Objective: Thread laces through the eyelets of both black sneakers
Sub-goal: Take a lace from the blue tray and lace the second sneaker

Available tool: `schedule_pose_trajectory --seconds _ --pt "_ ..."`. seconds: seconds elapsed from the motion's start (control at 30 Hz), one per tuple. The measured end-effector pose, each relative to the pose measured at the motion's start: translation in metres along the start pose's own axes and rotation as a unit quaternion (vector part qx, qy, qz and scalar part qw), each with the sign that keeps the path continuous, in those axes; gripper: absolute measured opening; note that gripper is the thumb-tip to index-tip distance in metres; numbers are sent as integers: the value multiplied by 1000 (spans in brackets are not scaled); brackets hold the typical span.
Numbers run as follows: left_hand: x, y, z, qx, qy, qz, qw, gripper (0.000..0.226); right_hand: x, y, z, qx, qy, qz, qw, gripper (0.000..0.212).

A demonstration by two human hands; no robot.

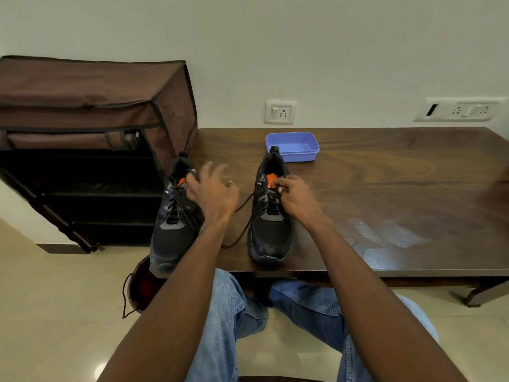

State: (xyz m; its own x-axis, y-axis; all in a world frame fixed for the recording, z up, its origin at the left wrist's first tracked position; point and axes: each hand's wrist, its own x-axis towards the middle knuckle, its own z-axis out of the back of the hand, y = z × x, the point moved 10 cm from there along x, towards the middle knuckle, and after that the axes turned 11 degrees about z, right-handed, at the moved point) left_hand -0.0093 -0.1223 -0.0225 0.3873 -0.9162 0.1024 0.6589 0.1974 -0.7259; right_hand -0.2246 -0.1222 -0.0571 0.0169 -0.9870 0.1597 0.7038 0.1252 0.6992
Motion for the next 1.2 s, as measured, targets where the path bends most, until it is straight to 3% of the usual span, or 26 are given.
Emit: schedule_pose_trajectory --seconds 0.07,0.13,0.23,0.47,0.63,0.73,0.77,0.87,0.93,1.07,1.2 --pt "-12 -14 -37 56 129 -59 988 40 0 1 1 2 -7 9 1000 29" --pt "-23 -22 -56 91 183 -88 975 30 0 2 1 -2 -11 15 1000 27" --pt "-20 -24 -54 53 166 -78 982 13 0 2 1 -9 -10 13 1000 24" --pt "-11 -17 -34 57 90 -63 992 13 -2 6 8 -50 -28 8 998 20" --pt "-12 -15 -40 76 115 -65 988 21 -5 5 8 -47 -24 0 999 24" --pt "-13 -17 -30 -11 116 -90 989 15 -6 7 6 -18 -6 -6 1000 29" --pt "-16 -15 -32 -34 152 -79 985 6 -9 6 8 10 -17 -17 1000 32" --pt "-32 2 -60 17 306 -37 951 34 -20 8 23 29 -77 -48 995 32" --pt "-35 10 -67 35 348 -24 937 37 -27 7 30 8 -90 -70 993 24" --pt "-47 9 -73 -54 446 44 892 20 -41 7 10 103 -2 -141 985 14" --pt "-70 0 -74 -125 546 71 825 22 -55 23 -6 150 72 -155 974 26"
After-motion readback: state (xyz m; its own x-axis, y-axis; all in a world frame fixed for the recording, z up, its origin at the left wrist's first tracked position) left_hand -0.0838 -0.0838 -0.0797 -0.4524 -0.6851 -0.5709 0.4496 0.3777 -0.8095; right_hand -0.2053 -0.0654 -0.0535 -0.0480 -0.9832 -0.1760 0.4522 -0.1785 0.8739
